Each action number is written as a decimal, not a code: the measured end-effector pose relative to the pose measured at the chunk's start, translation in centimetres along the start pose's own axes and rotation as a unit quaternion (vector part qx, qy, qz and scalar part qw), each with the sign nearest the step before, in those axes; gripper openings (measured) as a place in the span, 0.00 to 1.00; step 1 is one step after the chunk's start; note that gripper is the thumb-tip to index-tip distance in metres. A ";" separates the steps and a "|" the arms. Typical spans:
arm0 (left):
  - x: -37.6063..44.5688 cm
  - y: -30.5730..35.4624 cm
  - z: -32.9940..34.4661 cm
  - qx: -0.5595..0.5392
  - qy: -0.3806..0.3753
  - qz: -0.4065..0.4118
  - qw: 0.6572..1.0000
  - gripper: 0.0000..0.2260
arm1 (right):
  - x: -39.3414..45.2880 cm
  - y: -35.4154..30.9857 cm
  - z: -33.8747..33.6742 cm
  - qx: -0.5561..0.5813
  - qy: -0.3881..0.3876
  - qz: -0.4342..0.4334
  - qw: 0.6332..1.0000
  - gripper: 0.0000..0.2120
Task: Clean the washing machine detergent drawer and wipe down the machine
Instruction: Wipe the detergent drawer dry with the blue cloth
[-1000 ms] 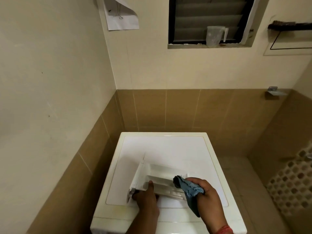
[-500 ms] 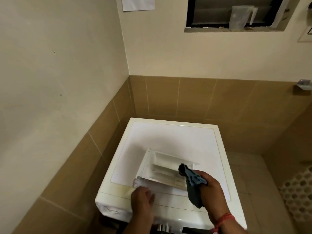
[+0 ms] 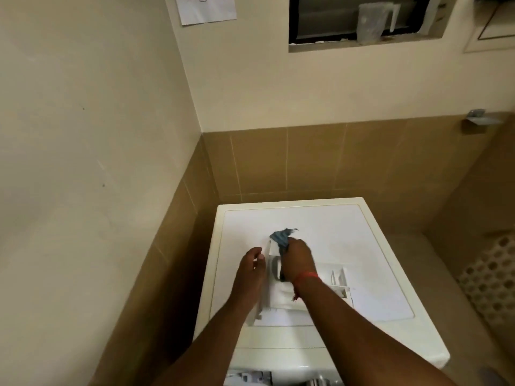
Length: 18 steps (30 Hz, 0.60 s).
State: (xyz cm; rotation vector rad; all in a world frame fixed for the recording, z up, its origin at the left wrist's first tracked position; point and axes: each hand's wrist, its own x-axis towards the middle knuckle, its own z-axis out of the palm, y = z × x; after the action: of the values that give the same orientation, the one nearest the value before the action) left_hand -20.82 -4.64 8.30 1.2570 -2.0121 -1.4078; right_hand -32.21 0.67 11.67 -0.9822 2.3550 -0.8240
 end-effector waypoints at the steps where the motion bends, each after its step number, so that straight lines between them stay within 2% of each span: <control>1: 0.8 -0.6 0.2 -0.010 -0.021 -0.001 1.000 0.17 | 0.3 -0.4 1.3 -0.038 -0.014 0.000 0.999 0.15; 3: 1.5 -1.6 0.8 -0.028 -0.042 0.009 0.999 0.18 | 0.2 -0.3 3.2 -0.076 -0.033 0.000 0.997 0.15; 4: 1.7 -2.0 1.0 -0.036 -0.047 0.017 0.998 0.18 | 0.1 -0.2 4.0 -0.079 -0.017 0.000 0.997 0.14; 8: 1.6 -3.3 1.4 -0.085 -0.025 0.035 0.995 0.15 | -0.6 0.6 5.1 -0.067 0.015 -0.011 0.998 0.12; 11: 1.4 -3.8 1.7 -0.102 -0.021 0.027 0.994 0.17 | -2.0 1.3 5.5 -0.068 0.021 -0.025 0.997 0.14; 14: 1.6 -3.8 1.6 -0.106 -0.027 0.035 0.993 0.17 | -4.3 1.3 5.9 -0.098 -0.003 -0.034 0.995 0.18; 18: 1.7 -4.0 1.5 -0.084 -0.025 0.052 0.995 0.17 | -6.9 1.9 6.0 -0.121 -0.040 -0.024 0.992 0.13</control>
State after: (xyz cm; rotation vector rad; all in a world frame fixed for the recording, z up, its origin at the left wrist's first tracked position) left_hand -21.00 -5.63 3.79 1.0407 -1.9147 -1.5364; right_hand -25.07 4.77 7.35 -1.1491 2.4090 -0.5133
